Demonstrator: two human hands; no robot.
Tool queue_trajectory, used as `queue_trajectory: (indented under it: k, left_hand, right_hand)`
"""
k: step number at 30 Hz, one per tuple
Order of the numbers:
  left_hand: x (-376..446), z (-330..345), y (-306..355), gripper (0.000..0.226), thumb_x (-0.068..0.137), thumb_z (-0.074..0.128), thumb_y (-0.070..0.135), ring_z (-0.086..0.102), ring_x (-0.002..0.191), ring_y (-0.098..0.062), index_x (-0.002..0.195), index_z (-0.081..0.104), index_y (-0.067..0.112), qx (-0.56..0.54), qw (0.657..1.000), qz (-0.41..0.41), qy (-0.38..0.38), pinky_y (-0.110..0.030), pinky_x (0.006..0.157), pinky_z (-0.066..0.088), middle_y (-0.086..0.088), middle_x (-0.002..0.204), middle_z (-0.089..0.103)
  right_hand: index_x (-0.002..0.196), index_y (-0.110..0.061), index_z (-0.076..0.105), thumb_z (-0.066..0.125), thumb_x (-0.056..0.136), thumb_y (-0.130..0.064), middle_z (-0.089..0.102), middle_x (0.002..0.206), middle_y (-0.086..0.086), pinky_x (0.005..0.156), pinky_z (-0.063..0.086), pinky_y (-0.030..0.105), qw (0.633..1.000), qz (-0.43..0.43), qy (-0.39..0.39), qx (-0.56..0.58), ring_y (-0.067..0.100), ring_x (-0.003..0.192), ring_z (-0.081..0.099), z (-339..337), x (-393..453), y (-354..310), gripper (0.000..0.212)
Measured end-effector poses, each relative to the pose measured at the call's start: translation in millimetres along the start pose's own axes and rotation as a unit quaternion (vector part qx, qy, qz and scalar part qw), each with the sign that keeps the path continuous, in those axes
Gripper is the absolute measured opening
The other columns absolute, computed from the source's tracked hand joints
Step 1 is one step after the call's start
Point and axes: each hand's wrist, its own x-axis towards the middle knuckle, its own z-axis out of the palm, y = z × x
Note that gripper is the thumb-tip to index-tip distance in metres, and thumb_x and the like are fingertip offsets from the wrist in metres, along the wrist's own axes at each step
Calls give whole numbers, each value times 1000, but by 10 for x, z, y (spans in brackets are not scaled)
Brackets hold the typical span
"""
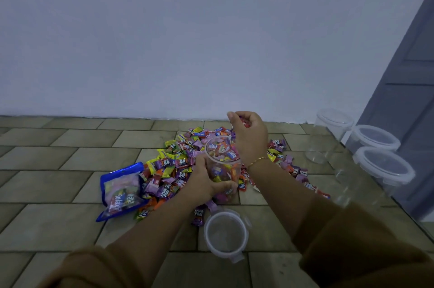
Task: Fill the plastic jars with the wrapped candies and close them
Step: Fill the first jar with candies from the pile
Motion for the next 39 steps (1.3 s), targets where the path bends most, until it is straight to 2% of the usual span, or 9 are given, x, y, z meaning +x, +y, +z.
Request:
queue_trajectory:
  k: [5,10,13,16,20,23,28,35,39]
  left_hand:
    - [13,-1,-14,79,61,88,19,52,114,-11,115,31,19,-2,1000,6,-2,-12,80,47,2,122,50]
    - [-6,6,2,80,62,87,17,50,104,2,115,28,24,-9,1000,13,-5,-7,75,45,15,114,47]
    - [4,2,-20,79,61,87,16,54,105,-1,114,30,26,-20,1000,11,-10,-14,80,49,11,116,51]
    - [3,-2,-20,81,59,88,19,56,110,-8,115,30,25,-23,1000,4,-15,-23,88,52,6,119,52]
    - [-41,25,37,76,65,84,7,53,100,3,115,28,20,-24,1000,17,-7,-4,71,46,13,111,49]
    - [-44,24,27,74,67,82,6,50,97,7,115,28,19,-13,1000,28,-3,-1,70,44,15,109,46]
    - [-56,29,29,67,73,78,4,47,93,8,115,28,16,15,999,38,-2,0,69,42,15,106,45]
    - [-43,57,-6,62,73,74,-4,46,89,10,112,29,11,26,997,67,13,-1,68,42,15,103,43]
    - [-40,63,3,66,68,80,5,47,93,12,111,32,19,11,997,69,16,-1,72,43,16,107,45]
  right_hand:
    - [93,-14,60,62,88,-28,60,85,-4,58,41,2,999,-20,-26,-28,-2,73,53,0,-23,15,14]
    - [88,-17,60,60,90,-31,57,76,-14,56,40,3,995,-46,-60,-71,-1,68,53,-17,-77,83,14]
    - [86,-18,59,60,90,-27,55,76,-17,60,40,5,987,-78,-88,-106,-3,71,52,-20,-135,122,10]
    - [89,-12,63,56,92,-28,60,79,-7,67,42,14,977,-123,-109,-138,5,76,55,-29,-184,196,18]
    - [86,-8,63,54,94,-27,51,72,-12,63,34,6,964,-176,-116,-162,-6,70,48,-48,-230,274,23]
    - [81,-11,61,47,95,-33,47,69,-13,63,32,13,952,-217,-121,-180,-2,67,46,-56,-246,320,30]
    - [97,-14,64,41,93,-39,61,89,-2,78,43,36,937,-242,-142,-210,15,85,55,-92,-283,384,34]
    - [118,-8,54,39,94,-24,55,116,8,95,36,30,931,-241,-151,-229,18,109,46,-171,-350,393,32]
    - [121,-6,50,42,94,-40,51,121,10,101,33,29,939,-248,-79,-224,21,115,43,-288,-388,525,44]
